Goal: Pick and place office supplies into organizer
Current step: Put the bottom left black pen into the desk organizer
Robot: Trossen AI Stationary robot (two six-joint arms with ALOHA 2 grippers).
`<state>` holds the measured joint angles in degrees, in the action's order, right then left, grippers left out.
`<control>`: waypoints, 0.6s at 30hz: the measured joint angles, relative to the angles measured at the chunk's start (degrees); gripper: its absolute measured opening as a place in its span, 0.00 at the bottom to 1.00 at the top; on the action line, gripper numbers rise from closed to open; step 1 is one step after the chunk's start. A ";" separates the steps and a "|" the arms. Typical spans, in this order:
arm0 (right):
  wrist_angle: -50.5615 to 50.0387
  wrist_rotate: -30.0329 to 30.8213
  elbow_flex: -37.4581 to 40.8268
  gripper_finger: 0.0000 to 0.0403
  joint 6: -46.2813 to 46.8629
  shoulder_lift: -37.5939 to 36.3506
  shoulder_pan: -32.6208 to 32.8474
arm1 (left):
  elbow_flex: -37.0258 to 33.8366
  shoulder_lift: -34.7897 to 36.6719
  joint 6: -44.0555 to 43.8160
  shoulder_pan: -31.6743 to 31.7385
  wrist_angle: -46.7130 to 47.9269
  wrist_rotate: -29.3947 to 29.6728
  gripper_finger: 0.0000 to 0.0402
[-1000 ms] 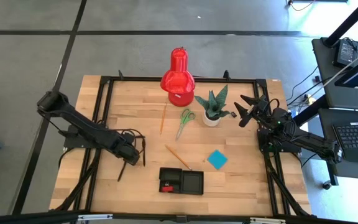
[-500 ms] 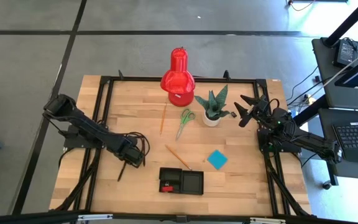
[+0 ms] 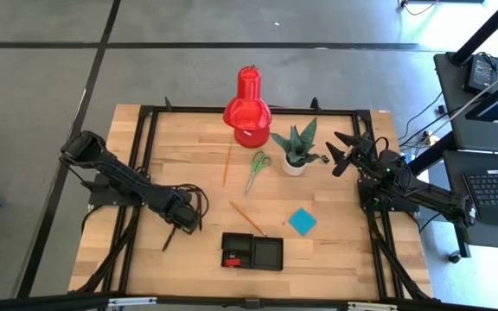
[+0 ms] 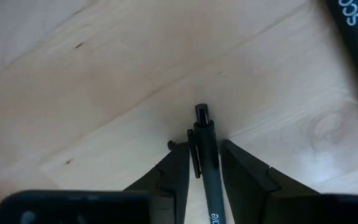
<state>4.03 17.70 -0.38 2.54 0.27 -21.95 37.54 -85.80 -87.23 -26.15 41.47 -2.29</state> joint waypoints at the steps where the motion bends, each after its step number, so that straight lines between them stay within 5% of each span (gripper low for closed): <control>1: 0.00 0.02 0.01 0.65 -0.01 0.00 0.00 | 0.00 0.00 0.75 0.00 0.00 0.29 0.19; 12: 0.00 0.02 0.01 0.65 -0.04 0.00 0.02 | 1.66 0.43 7.17 -0.21 1.16 2.40 0.08; 18: 0.00 0.02 0.02 0.65 -0.04 0.00 0.00 | 4.46 3.57 10.64 -0.14 0.46 9.19 0.08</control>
<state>4.03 17.72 -0.36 2.50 0.27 -21.95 42.00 -82.23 -76.59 -26.29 41.93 6.90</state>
